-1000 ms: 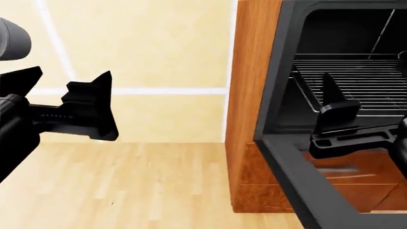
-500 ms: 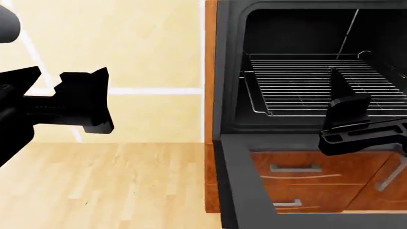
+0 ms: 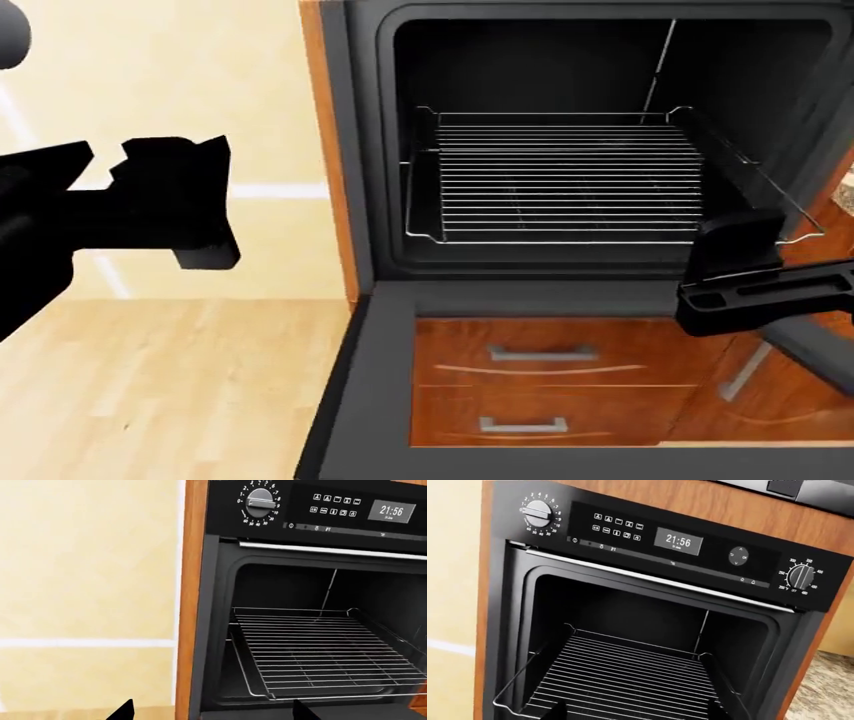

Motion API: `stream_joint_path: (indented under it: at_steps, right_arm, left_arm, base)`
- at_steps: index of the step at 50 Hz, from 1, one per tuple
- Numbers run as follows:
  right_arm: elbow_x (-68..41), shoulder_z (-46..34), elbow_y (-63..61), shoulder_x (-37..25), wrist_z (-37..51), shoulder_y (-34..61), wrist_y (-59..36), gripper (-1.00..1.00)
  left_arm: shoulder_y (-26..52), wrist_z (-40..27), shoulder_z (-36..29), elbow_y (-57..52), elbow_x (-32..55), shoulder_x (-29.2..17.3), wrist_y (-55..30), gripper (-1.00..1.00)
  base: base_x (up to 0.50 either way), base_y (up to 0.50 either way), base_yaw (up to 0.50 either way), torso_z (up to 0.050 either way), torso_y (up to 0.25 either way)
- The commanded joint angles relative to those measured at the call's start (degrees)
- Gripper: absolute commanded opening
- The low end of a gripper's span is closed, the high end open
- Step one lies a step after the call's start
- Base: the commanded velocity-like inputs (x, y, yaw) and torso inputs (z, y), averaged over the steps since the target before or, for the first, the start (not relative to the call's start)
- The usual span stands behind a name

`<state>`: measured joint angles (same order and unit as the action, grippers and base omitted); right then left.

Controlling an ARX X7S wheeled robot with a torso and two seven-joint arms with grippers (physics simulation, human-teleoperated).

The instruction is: Fully slide the oven rack out.

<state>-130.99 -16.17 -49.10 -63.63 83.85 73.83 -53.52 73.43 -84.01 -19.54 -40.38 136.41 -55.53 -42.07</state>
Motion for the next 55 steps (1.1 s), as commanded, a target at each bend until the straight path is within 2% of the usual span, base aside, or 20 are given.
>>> stream_joint_path:
  at_steps: [1, 10, 15, 26, 35, 43, 50, 55]
  right_arm:
    - [0.5, -0.3, -0.1, -0.5, -0.8, -0.4, 0.6, 1.0]
    - [1.0, 0.6, -1.1, -1.8, -1.7, -1.9, 1.3, 1.0]
    - [0.8, 0.0, -1.1, -1.6, -1.6, -1.5, 1.2, 1.0]
    - [-0.5, -2.9, 1.1, 0.0, -1.0, 3.2, -0.1, 1.0]
    - [-0.5, -3.1, 1.1, -0.2, -1.5, 3.0, 0.5, 1.0]
    - [-1.7, -7.1, 1.3, 1.5, 0.5, 5.6, -0.9, 1.0]
    - [-2.0, -7.5, 1.2, 1.8, 0.2, 7.9, -1.1, 1.0]
    - [-1.7, -7.3, 1.5, 1.8, -0.3, 9.0, -1.3, 1.0]
  left_arm:
    - [-0.1, 0.7, -0.2, 0.1, 0.3, -0.5, 1.5, 1.0]
    - [1.5, 0.1, -1.1, 0.1, 1.2, -1.3, 1.5, 1.0]
    - [5.1, -0.7, -2.3, 1.0, 2.2, -0.7, 1.0, 1.0]
    - [5.5, -0.6, -3.4, -0.1, 2.9, -1.4, 1.6, 1.0]
    - [4.5, 0.2, -3.4, -0.6, 2.6, -2.8, 2.0, 1.0]
    - [4.2, 0.7, -3.8, -0.5, 2.0, -3.3, 2.2, 1.0]
    - [3.6, 1.3, -4.2, -0.6, 1.1, -3.0, 2.6, 1.0]
    - [5.9, 0.7, -5.1, 0.1, 1.6, -2.1, 2.4, 1.0]
  base:
    - [0.0, -0.5, 0.0, 0.0, 0.0]
    - [0.0, -0.5, 0.0, 0.0, 0.0]
    - [0.0, -0.5, 0.0, 0.0, 0.0]
    - [0.0, -0.5, 0.0, 0.0, 0.0]
    - [0.0, -0.48, 0.0, 0.0, 0.0]
    - [0.05, 0.0, 0.0, 0.0, 0.0]
    - [0.32, 0.0, 0.0, 0.0, 0.0]
    - [0.35, 0.0, 0.0, 0.0, 0.0]
